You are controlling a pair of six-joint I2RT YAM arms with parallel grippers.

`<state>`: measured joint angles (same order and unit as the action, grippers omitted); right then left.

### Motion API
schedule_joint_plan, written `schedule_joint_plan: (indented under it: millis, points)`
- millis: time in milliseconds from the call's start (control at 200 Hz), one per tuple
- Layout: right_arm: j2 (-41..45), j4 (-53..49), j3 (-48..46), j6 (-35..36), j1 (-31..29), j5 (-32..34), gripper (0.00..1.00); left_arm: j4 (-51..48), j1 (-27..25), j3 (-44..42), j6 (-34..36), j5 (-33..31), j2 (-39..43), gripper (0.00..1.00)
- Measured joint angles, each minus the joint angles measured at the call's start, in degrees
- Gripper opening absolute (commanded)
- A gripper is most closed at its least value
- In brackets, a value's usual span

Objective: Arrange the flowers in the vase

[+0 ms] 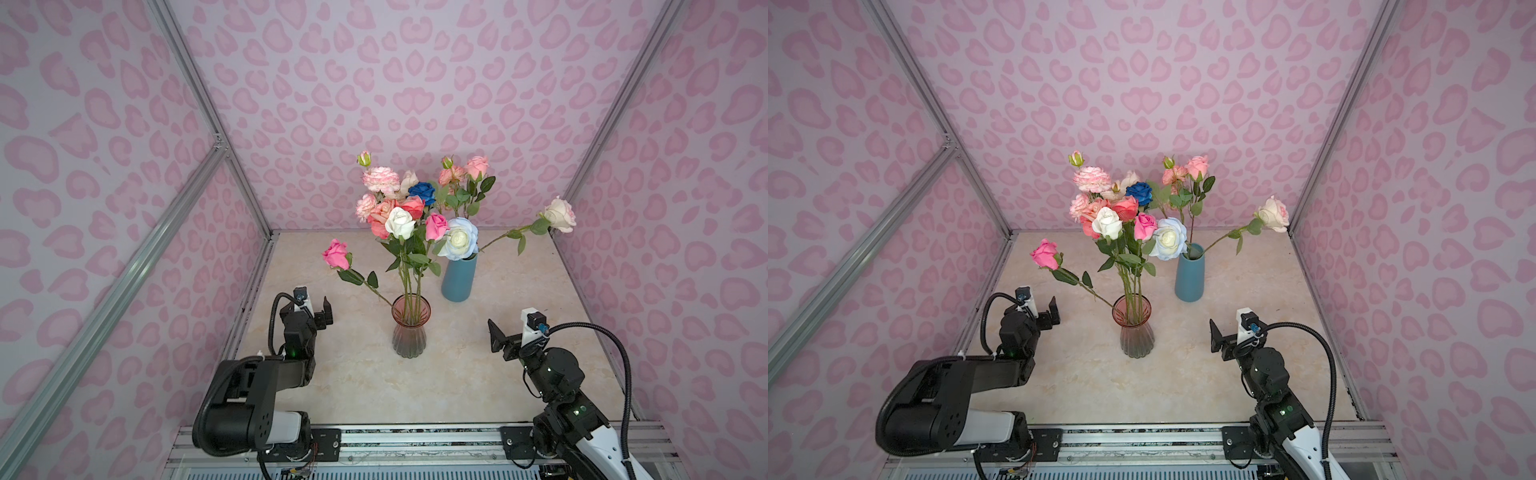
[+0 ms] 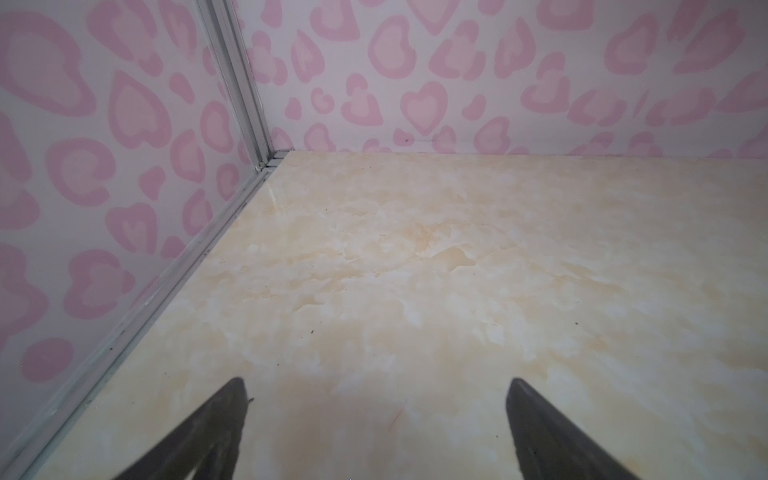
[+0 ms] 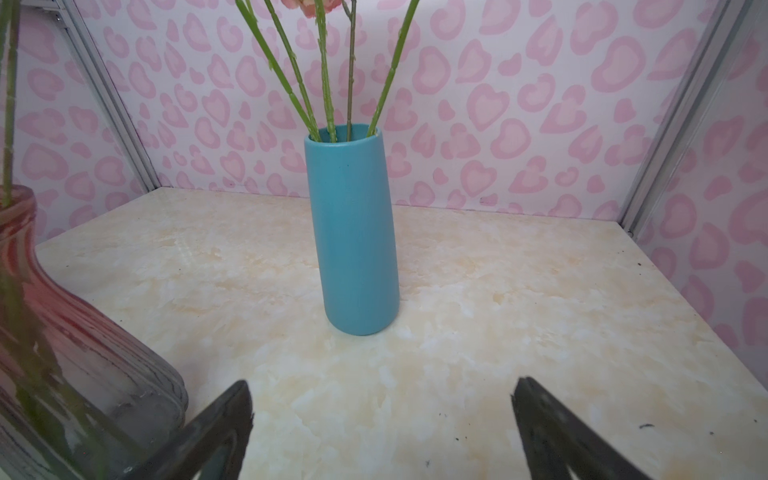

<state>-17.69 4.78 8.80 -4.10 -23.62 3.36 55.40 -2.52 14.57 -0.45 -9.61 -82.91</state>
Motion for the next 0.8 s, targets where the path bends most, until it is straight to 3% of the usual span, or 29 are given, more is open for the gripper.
schedule_joint_plan:
  millis: [230,415,580,800]
  points:
    - [-4.07,1.6,2.32,0.09,0.0,-0.17,0.99,-0.26,2.75,3.76,-2.56,1.22,-1.22,0.98]
    - [-12.33,15.52,-1.53,13.31,0.0,-0.33,0.99,-0.42,2.62,3.78,-2.69,1.66,-1.25,0.98]
    - [-29.0,27.56,-1.29,22.84,1.14,1.53,0.99,-0.46,2.62,3.78,-2.8,1.66,-1.25,0.98]
    - [-52.28,45.18,-1.03,24.96,6.8,3.1,1.0,-0.48,2.62,3.78,-2.8,1.66,-1.25,0.98]
